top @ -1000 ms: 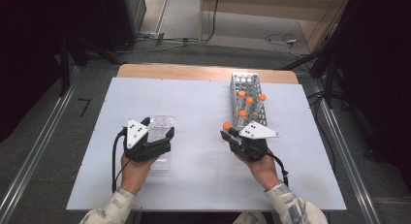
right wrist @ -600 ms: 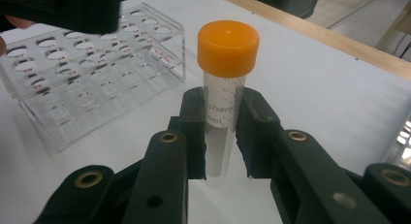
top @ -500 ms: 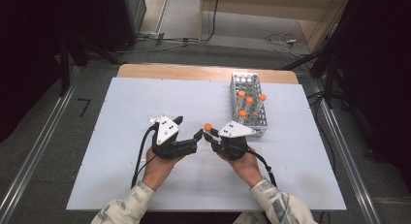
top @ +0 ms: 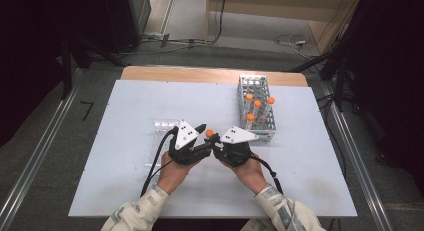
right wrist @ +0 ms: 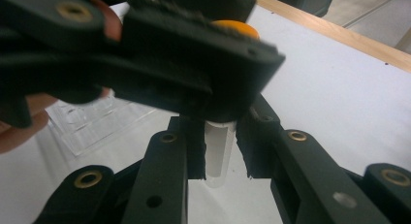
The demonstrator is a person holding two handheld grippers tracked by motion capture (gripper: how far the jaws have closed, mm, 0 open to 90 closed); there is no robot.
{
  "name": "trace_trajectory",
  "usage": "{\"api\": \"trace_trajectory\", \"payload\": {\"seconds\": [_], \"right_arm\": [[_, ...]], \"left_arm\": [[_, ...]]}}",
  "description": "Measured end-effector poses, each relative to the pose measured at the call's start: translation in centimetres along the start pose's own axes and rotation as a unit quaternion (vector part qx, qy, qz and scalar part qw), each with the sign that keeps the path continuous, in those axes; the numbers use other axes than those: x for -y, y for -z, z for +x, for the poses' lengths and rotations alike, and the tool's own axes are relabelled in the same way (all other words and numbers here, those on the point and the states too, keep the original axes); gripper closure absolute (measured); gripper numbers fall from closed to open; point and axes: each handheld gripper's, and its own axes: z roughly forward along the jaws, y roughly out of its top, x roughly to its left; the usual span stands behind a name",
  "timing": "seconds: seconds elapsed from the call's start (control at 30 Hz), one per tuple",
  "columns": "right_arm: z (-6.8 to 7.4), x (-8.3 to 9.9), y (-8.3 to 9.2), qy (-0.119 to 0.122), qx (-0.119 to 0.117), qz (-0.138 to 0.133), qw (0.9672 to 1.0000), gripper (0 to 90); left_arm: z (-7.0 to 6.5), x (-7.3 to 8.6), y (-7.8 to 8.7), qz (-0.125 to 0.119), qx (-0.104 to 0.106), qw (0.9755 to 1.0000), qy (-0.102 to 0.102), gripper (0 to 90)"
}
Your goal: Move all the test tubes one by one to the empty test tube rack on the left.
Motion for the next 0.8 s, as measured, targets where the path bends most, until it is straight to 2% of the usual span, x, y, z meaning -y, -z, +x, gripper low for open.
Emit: {"api": "trace_trajectory", "payload": {"seconds": [0.07,0.23,0.43,0.47,0.53,0.67,0.77,0.8], "right_arm": [[0.0,0.0,0.0,-0.002,0.0,0.0,1.0,70.9],[-0.1,0.0,-0.1,-0.001,-0.002,0.0,1.0,70.9],[0.0,0.0,0.0,-0.004,-0.003,-0.002,1.0,70.2],[0.0,0.0,0.1,-0.004,-0.005,-0.004,1.0,66.8],[0.0,-0.1,0.2,-0.003,-0.012,-0.007,0.9999,54.4],[-0.1,-0.2,0.4,-0.014,-0.021,-0.006,0.9997,41.1],[-0.5,-0.2,0.6,-0.025,-0.017,0.0,0.9995,33.5],[-0.6,-0.2,0.6,-0.027,-0.016,0.002,0.9995,32.0]], "left_arm": [[-0.1,0.1,0.0,-0.001,-0.001,1.0,-0.006,57.6],[-0.1,0.0,0.2,-0.009,0.001,1.0,0.001,69.5],[-0.1,-0.2,0.3,-0.008,0.0,1.0,0.004,70.8],[-0.1,-0.2,0.3,-0.008,0.001,1.0,0.005,70.9],[0.0,-0.6,0.6,-0.009,-0.003,0.9999,0.004,70.9],[1.2,-1.6,1.3,-0.023,-0.022,0.9994,0.015,71.0],[2.4,-2.3,1.8,-0.028,-0.041,0.9983,0.03,71.0],[2.4,-2.3,1.8,-0.028,-0.041,0.9983,0.03,71.0]]}}
